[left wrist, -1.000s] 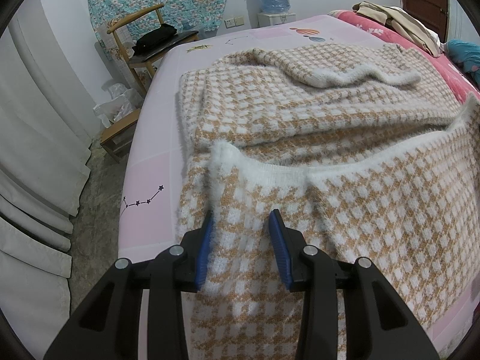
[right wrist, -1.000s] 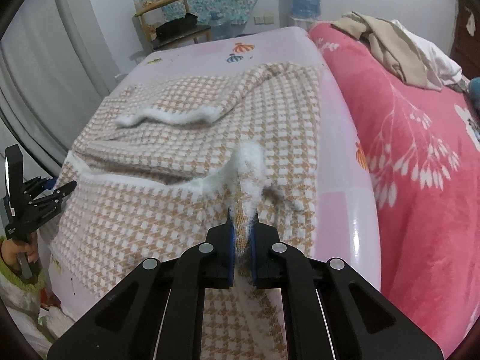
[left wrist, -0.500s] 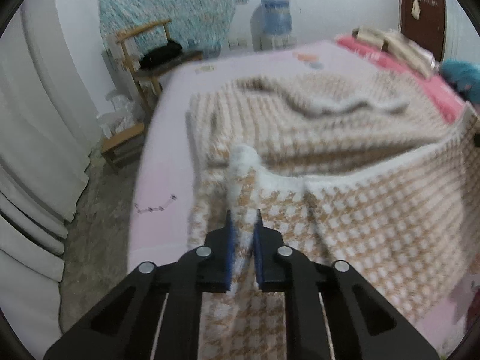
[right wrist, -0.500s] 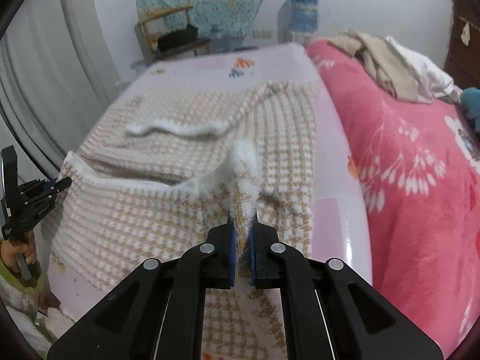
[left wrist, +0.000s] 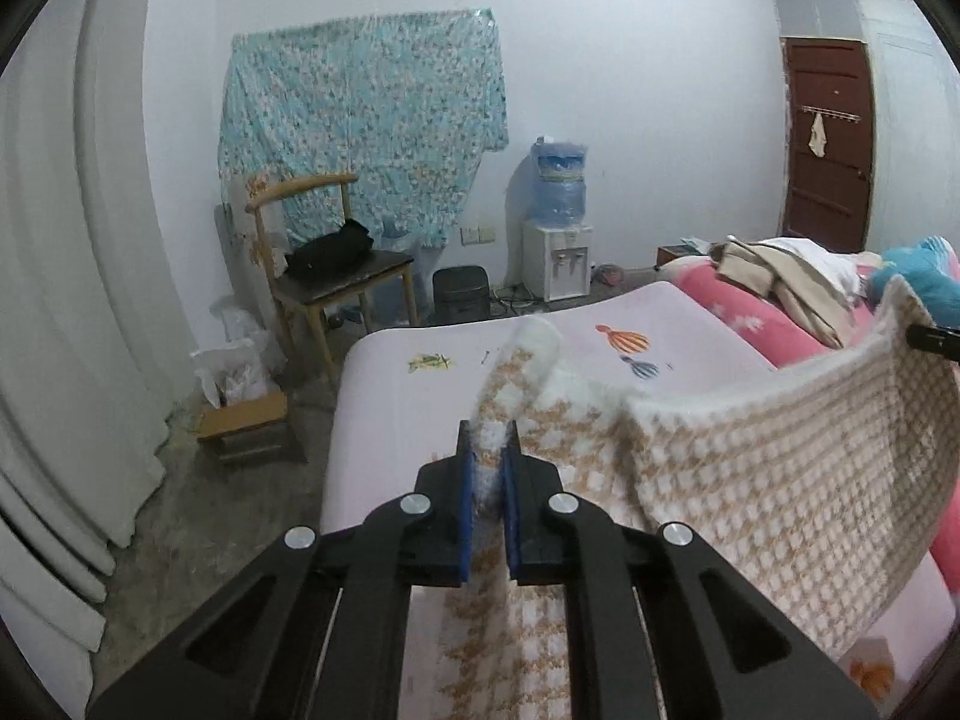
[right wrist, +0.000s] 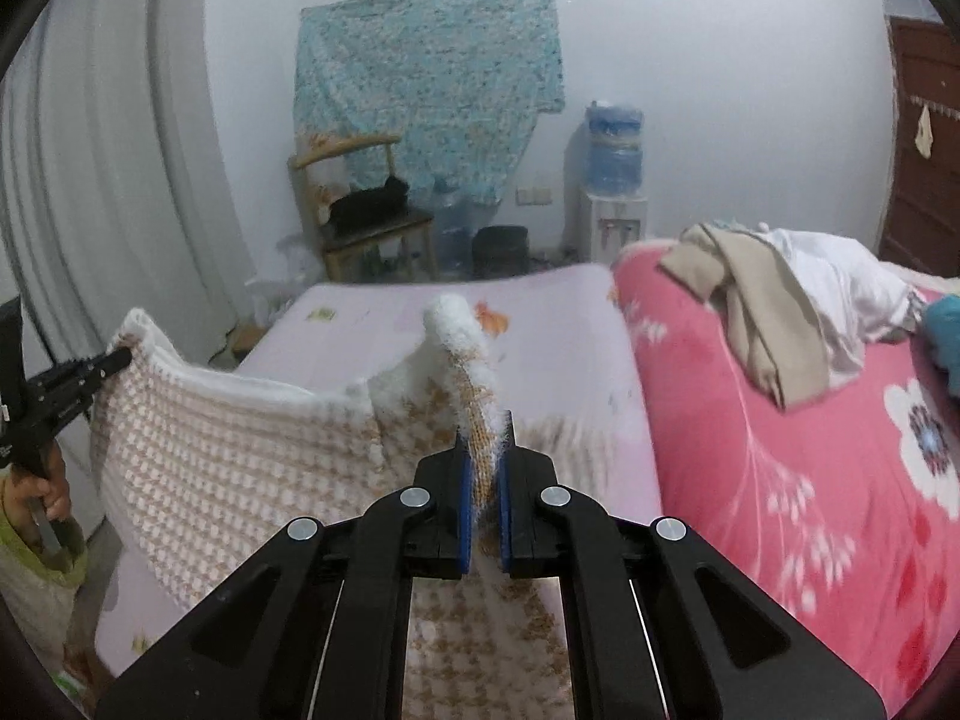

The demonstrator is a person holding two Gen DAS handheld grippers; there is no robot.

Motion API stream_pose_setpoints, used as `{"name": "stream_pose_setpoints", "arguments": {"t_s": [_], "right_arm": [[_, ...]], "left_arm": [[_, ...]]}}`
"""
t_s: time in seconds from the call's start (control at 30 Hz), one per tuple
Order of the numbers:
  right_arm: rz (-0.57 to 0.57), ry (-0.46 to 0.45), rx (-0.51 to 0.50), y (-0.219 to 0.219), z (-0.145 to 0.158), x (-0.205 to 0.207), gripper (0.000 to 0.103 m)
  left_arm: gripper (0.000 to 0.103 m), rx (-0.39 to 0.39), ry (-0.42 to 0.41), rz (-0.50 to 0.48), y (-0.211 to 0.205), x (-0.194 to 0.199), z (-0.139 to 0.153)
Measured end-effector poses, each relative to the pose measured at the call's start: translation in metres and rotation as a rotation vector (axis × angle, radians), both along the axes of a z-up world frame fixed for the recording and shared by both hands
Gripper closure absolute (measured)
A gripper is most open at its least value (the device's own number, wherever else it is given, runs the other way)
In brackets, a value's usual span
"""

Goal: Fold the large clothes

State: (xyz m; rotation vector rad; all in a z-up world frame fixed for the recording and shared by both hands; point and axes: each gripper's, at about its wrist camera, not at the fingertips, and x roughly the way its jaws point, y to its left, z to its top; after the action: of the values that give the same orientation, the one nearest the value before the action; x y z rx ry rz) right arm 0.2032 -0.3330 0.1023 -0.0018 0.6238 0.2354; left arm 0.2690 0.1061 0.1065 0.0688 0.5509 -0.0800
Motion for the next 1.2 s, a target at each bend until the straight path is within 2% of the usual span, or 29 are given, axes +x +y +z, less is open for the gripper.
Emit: {"name": "stream_pose_setpoints", "arguments": {"t_s": [0.1,0.23,0.33,0.37,0.43,0.47,0.5,0.57,0.6,0.63,0.67,0.73,0.83,0.97,1.03,1.1,1.2], "right_arm": [[-0.007,0.039,-0.012,-0.005,-0.016,0.059,0.098],[-0.021,0.174,-0.015,-0.008,-0.067,0.122,0.098],[-0.028,0.28,0.017,-0.016,-0.109,0.152,0.097],[-0.031,0.302,0.035,-0.021,-0.119,0.157,0.093],[-0.049,0.321,0.092,-0.035,-0.13,0.164,0.083],[-0.062,0.328,0.124,-0.042,-0.132,0.165,0.067],[-0.08,0.337,0.161,-0.052,-0.134,0.167,0.055],[-0.092,0.364,0.273,-0.073,-0.14,0.168,0.051],[-0.101,0.379,0.324,-0.082,-0.141,0.168,0.047],[-0.112,0.388,0.366,-0.091,-0.142,0.167,0.044],[-0.119,0.387,0.391,-0.096,-0.14,0.166,0.041],[-0.157,0.373,0.427,-0.108,-0.134,0.161,0.035],[-0.217,0.352,0.499,-0.13,-0.126,0.152,0.032],[-0.251,0.334,0.518,-0.132,-0.11,0.127,0.032],[-0.224,0.321,0.458,-0.118,-0.097,0.109,0.032],[-0.19,0.307,0.391,-0.098,-0.088,0.089,0.032],[-0.129,0.29,0.298,-0.064,-0.076,0.051,0.024]], "left_arm": [[0.095,-0.01,0.09,-0.009,0.0,0.065,-0.019],[0.094,-0.053,0.296,0.005,0.004,0.138,-0.077],[0.092,-0.11,0.421,0.017,0.012,0.166,-0.115],[0.091,-0.134,0.439,0.019,0.014,0.167,-0.122],[0.085,-0.181,0.451,0.016,0.02,0.164,-0.129],[0.085,-0.212,0.452,0.009,0.024,0.166,-0.129],[0.08,-0.247,0.457,0.0,0.029,0.167,-0.129],[0.063,-0.304,0.469,0.009,0.038,0.171,-0.131],[0.052,-0.346,0.466,0.022,0.047,0.173,-0.13],[0.045,-0.389,0.459,0.032,0.056,0.172,-0.129],[0.043,-0.458,0.449,0.05,0.067,0.173,-0.128],[0.042,-0.549,0.422,0.129,0.09,0.169,-0.123],[0.043,-0.607,0.397,0.183,0.108,0.158,-0.113],[0.043,-0.562,0.369,0.17,0.102,0.136,-0.091],[0.042,-0.503,0.351,0.128,0.089,0.111,-0.075],[0.036,-0.453,0.336,0.078,0.075,0.087,-0.063],[0.026,-0.401,0.318,-0.007,0.053,0.035,-0.051]]}}
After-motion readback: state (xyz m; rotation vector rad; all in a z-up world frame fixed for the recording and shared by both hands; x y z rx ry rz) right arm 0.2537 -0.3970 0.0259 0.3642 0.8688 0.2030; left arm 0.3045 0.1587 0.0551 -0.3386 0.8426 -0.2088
